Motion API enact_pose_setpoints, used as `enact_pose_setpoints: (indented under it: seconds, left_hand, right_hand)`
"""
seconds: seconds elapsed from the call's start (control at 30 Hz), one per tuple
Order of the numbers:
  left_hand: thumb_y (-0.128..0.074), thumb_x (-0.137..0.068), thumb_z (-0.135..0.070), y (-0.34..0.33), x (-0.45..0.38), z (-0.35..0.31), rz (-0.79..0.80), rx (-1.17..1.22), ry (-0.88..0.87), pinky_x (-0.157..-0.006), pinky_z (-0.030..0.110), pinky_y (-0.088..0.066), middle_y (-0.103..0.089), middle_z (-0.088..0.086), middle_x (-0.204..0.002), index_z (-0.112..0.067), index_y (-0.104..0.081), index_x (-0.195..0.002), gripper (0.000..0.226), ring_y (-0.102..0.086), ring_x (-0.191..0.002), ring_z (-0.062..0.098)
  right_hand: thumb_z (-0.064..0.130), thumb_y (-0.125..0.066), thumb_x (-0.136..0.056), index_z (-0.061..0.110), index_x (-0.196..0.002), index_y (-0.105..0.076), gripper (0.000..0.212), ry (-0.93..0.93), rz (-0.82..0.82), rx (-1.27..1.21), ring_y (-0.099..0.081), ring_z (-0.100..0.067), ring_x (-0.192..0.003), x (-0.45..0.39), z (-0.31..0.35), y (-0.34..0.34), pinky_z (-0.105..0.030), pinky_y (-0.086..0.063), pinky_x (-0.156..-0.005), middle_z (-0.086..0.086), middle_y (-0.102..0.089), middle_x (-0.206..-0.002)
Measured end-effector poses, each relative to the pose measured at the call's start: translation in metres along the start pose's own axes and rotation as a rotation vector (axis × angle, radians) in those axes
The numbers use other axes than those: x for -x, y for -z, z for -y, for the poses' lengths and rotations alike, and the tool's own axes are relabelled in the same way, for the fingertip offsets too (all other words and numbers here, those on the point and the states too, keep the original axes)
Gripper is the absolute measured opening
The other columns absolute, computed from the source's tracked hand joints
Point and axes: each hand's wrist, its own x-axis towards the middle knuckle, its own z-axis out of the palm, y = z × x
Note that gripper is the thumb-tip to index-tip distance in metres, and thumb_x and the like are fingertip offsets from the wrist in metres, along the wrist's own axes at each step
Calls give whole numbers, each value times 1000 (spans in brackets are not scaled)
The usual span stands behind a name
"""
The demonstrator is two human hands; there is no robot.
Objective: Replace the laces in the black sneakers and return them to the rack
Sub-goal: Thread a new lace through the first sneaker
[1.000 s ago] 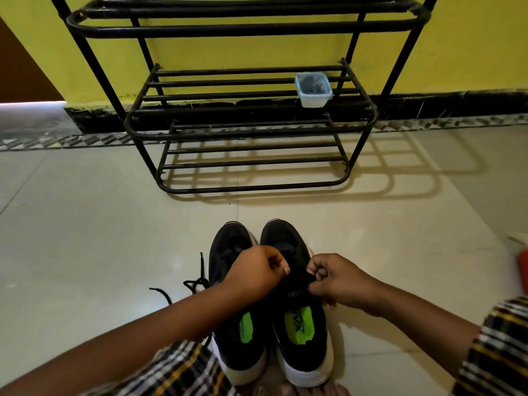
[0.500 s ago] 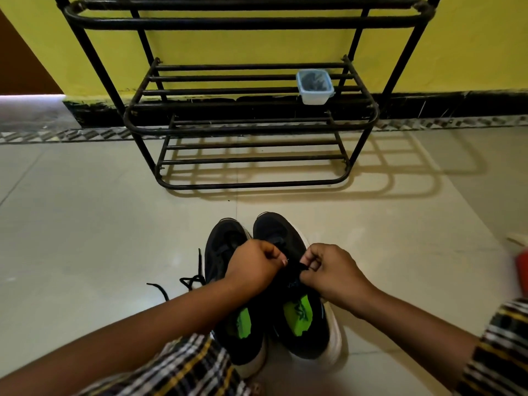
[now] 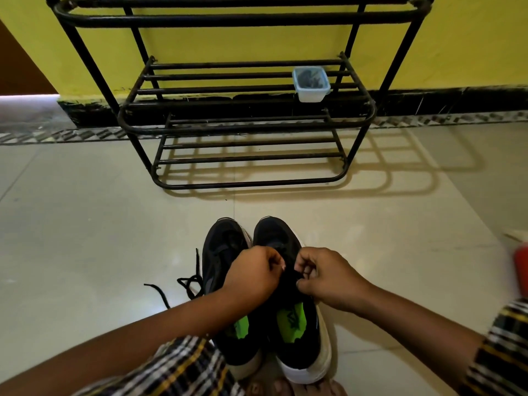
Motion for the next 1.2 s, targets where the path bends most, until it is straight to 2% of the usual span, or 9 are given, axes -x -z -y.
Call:
enact_pose_setpoints:
  seconds: [0.13,0.3,0.43,0.6,0.73,0.93,1.07,1.2]
  left_hand:
    - [-58,-86,-18,-2,4,2,-74,-12,-25,-66,31,-52,-68,-4,-77,-27,-62,-78,13,-62,-70,12]
    - [-60,-86,-18,-4,8,1,-112,44,19,-69,32,-52,-68,-4,-78,-31,-57,-71,20,-62,-71,12]
    - [-56,-88,-13,-5,5,1,-93,37,33,-68,29,-49,-65,-5,-78,-28,-57,-75,20,-59,-71,13]
    - [-61,-86,-15,-7,7,4,-111,64,-7,-70,29,-50,-65,-6,-78,-30,-57,-74,20,-60,-74,12]
    - [-63,-86,-15,-8,8,7,-119,76,-31,-73,30,-51,-66,-7,-79,-24,-61,-80,12,-62,-77,11]
    - [-65,-84,-11,-9,6,5,-123,265,118,-74,27,-47,-70,-5,-76,-19,-46,-94,23,-64,-79,12]
    - [-66,-84,-15,-10,1,5,-99,356,187,-78,34,-52,-70,-2,-76,-24,-51,-92,20,-65,-78,14]
    - [-70,-84,-24,-10,-3,3,-80,468,231,-79,38,-53,-70,3,-80,-21,-53,-98,22,-66,-77,18]
  right_hand:
    - [-3,-62,-76,17,-72,-53,22,6,27,-32,-50,-10,-51,0,0,0,-26,-49,-49,0,-50,-62]
    - [0,-64,-73,21,-69,-51,25,71,35,35,-42,-1,-47,1,2,-2,-19,-37,-51,7,-47,-58]
    - [2,-65,-73,19,-72,-52,21,93,31,46,-42,0,-46,1,1,-6,-13,-33,-49,5,-49,-62]
    - [-2,-64,-74,19,-68,-50,26,60,13,-47,-46,-2,-40,4,1,-5,-24,-49,-47,4,-46,-56]
    - [-3,-65,-74,17,-68,-52,25,64,18,-51,-48,-2,-40,4,3,-4,-26,-53,-47,2,-47,-57]
    - [-3,-64,-75,17,-70,-51,25,61,16,-48,-49,-2,-39,4,2,-5,-26,-52,-46,1,-48,-59]
    - [-4,-63,-76,18,-70,-50,26,54,12,-53,-48,-2,-39,4,0,-6,-25,-51,-45,0,-47,-60]
    - [-2,-63,-77,19,-71,-51,25,27,29,-87,-48,-1,-39,5,-1,-7,-24,-49,-45,0,-48,-62]
